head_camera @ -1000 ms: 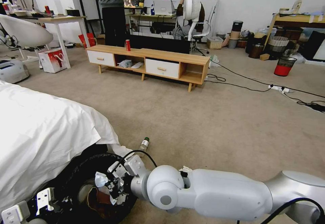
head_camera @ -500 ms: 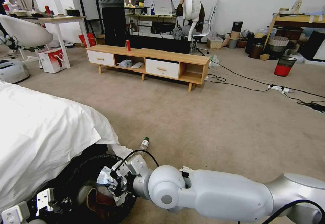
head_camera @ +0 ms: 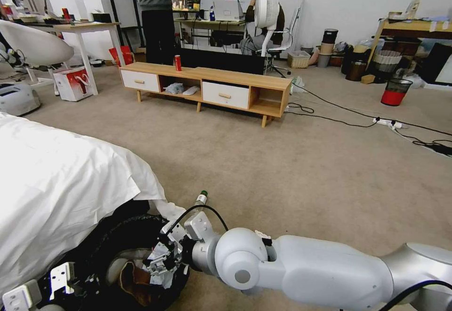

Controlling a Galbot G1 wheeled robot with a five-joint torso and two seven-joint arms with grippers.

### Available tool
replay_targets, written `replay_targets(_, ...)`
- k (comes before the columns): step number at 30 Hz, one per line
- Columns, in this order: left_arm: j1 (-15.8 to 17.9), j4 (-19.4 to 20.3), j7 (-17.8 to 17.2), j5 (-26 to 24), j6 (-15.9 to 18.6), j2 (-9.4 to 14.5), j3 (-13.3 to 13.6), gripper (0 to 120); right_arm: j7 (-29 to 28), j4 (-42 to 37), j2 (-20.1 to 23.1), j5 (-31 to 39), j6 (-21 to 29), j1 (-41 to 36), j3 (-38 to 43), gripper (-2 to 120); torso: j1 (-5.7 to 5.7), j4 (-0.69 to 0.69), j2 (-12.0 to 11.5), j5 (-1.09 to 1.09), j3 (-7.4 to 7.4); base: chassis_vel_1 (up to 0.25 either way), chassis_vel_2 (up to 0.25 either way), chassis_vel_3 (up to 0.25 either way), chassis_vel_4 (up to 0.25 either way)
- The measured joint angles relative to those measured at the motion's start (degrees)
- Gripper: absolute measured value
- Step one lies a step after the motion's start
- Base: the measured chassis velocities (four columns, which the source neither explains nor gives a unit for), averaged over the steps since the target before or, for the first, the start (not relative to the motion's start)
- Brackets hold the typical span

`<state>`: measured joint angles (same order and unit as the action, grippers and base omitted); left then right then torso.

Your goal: Pick up the trash bin, then pick up the garbage from the floor and place it into the trash bin.

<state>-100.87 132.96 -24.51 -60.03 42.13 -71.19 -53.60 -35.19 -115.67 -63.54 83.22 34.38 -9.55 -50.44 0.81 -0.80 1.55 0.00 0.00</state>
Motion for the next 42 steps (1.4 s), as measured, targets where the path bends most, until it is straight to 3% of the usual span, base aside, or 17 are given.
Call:
replay_targets(9, 0.20, -0.59, 0.03, 0.22, 0.00, -0.30, 0.06, 1, 0.00, -1.32, 0.76, -0.05, -0.60, -0.59, 4.42, 100, 0.00, 0.01, 0.00, 0.00, 0.00, 0.000, 0.000, 0.000, 0.000)
replay_targets(18, 0.21, -1.35, 0.14, 0.35, 0.00, -0.20, -0.44, 1, 2.11, -3.71, 5.85, -1.97, -3.22, -2.68, 12.15, 100, 0.00, 0.00, 0.00, 0.00, 0.00, 0.000, 0.000, 0.000, 0.000)
replay_targets(21, 0.20, -1.48, 0.17, 0.37, 0.00, -0.34, -0.59, 1, 4.80, -4.70, 8.50, -4.67, -7.17, -5.52, 17.91, 100, 0.00, 0.00, 0.00, 0.01, 0.00, 0.000, 0.000, 0.000, 0.000)
replay_targets(22, 0.20, -1.48, 0.19, 0.40, 0.01, -0.70, -0.80, 1, 6.95, -5.71, 10.63, -8.62, -12.04, -9.64, 25.23, 100, -0.01, 0.00, 0.00, 0.01, 0.00, 0.000, 0.000, 0.000, 0.000)
replay_targets(23, 0.20, -1.48, 0.19, 0.40, 0.01, -0.70, -0.80, 1, 6.95, -5.71, 10.63, -8.62, -12.04, -9.64, 25.23, 100, -0.01, 0.00, 0.00, 0.01, 0.00, 0.000, 0.000, 0.000, 0.000)
replay_targets(25, 0.06, -1.32, 0.45, 1.03, 0.01, -1.34, -1.23, 1, 8.02, -6.53, 12.01, -13.92, -19.15, -12.99, 31.57, 100, -0.01, -0.02, 0.00, 0.02, -0.01, 0.000, 0.000, 0.000, 0.000)
replay_targets(26, 0.06, -1.32, 0.45, 1.03, 0.01, -1.34, -1.23, 1, 8.02, -6.53, 12.01, -13.92, -19.15, -12.99, 31.57, 100, -0.01, -0.02, 0.00, 0.02, -0.01, 0.000, 0.000, 0.000, 0.000)
replay_targets(27, -0.61, -0.76, 0.72, 1.64, 0.01, -2.24, -1.78, 1, 9.74, -6.04, 12.23, -18.51, -23.12, -14.43, 35.34, 100, 0.00, -0.02, -0.01, 0.00, 0.00, 0.000, 0.000, 0.000, 0.000)
replay_targets(29, -1.48, -0.02, 0.93, 2.38, 0.01, -3.44, -2.40, 1, 11.17, -5.43, 12.01, -21.61, -25.51, -15.44, 38.91, 100, 0.00, 0.00, 0.00, 0.02, 0.00, 0.000, 0.000, 0.000, 0.000)
replay_targets(33, -2.12, 0.78, 1.15, 3.40, 0.01, -5.12, -2.68, 1, 12.42, -5.21, 11.31, -24.82, -27.67, -17.93, 45.28, 100, 0.00, 0.04, -0.01, 0.01, 0.00, 0.000, 0.000, 0.000, 0.000)
replay_targets(35, -2.53, 1.38, 1.71, 5.12, 0.00, -6.43, -2.72, 1, 13.44, -6.08, 10.66, -28.25, -29.20, -22.44, 54.91, 100, 0.00, -0.01, -0.01, 0.01, 0.00, 0.000, 0.000, 0.000, 0.000)
replay_targets(39, -3.07, 1.83, 2.09, 5.91, 0.01, -7.08, -2.77, 1, 14.40, -7.31, 10.67, -30.15, -30.02, -26.61, 61.79, 100, 0.00, 0.00, -0.01, 0.02, 0.00, 0.000, 0.000, 0.000, 0.000)
replay_targets(41, -3.12, 2.02, 2.25, 6.57, 0.01, -7.59, -2.82, 1, 15.85, -9.63, 10.90, -33.43, -31.01, -33.84, 71.10, 100, 0.00, -0.01, 0.00, 0.01, -0.01, 0.000, 0.000, 0.000, 0.000)
replay_targets(42, -3.12, 2.02, 2.25, 6.57, 0.01, -7.59, -2.82, 1, 15.85, -9.63, 10.90, -33.43, -31.01, -33.84, 71.10, 100, 0.00, -0.01, 0.00, 0.01, -0.01, 0.000, 0.000, 0.000, 0.000)
